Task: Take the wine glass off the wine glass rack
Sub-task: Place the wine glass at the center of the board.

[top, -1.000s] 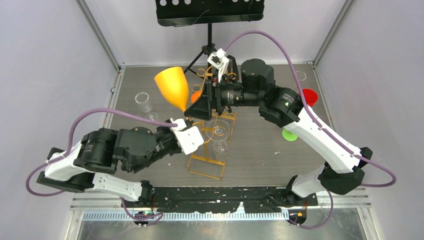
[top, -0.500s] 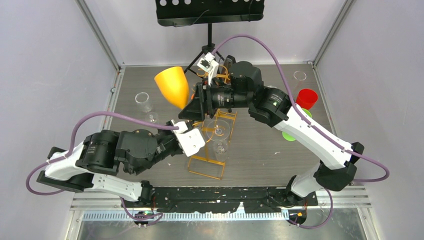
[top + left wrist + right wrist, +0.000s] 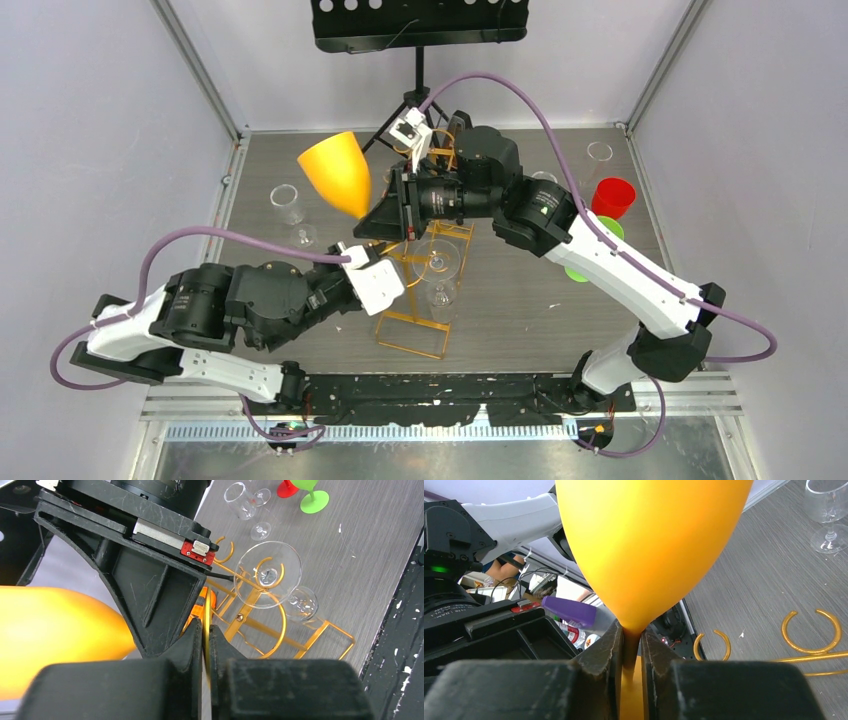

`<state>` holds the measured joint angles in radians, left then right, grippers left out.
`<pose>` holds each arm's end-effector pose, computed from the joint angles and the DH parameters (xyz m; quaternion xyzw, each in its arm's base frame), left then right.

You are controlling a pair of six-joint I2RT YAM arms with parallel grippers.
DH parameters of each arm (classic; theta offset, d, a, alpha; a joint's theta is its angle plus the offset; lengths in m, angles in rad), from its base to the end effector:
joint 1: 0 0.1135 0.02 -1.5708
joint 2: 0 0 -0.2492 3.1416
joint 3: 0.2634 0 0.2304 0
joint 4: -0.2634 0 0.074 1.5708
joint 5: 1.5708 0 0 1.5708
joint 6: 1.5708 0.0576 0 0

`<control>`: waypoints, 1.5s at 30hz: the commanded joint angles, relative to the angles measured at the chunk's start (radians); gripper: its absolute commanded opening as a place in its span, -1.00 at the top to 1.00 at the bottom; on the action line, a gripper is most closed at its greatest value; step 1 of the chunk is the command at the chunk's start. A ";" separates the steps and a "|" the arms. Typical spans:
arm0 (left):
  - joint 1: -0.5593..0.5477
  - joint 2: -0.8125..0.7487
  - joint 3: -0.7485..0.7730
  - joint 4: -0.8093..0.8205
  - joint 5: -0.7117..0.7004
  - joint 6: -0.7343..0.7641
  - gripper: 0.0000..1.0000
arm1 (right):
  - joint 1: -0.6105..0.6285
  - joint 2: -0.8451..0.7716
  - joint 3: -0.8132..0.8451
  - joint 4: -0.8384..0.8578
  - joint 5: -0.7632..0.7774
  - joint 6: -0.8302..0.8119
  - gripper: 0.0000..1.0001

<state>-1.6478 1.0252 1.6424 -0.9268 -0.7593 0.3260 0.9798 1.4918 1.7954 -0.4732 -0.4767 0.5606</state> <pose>0.0282 -0.1503 0.4689 0.5054 0.5959 -0.0999 0.6161 0.1553 0.2788 0.4645 -0.3034 0.6949 0.5657 0.3240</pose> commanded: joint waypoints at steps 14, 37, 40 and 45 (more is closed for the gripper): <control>-0.003 -0.099 -0.008 0.150 0.006 -0.048 -0.69 | 0.003 -0.206 -0.062 0.001 0.132 -0.143 0.89; 0.374 -0.065 0.168 0.040 0.390 -0.314 -0.99 | 0.003 -0.465 -0.263 -0.118 0.660 -0.803 0.88; 0.470 -0.050 0.209 0.014 0.481 -0.367 -0.99 | 0.003 -0.496 -0.313 -0.080 0.669 -0.918 0.89; 0.630 -0.003 0.298 -0.050 0.625 -0.457 -0.99 | 0.004 -0.521 -0.384 -0.027 0.618 -1.098 0.89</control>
<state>-1.1072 0.9970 1.8709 -0.9421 -0.3012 -0.0303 0.9798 0.9924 1.4384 -0.6067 0.1520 -0.3553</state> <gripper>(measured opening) 0.994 0.197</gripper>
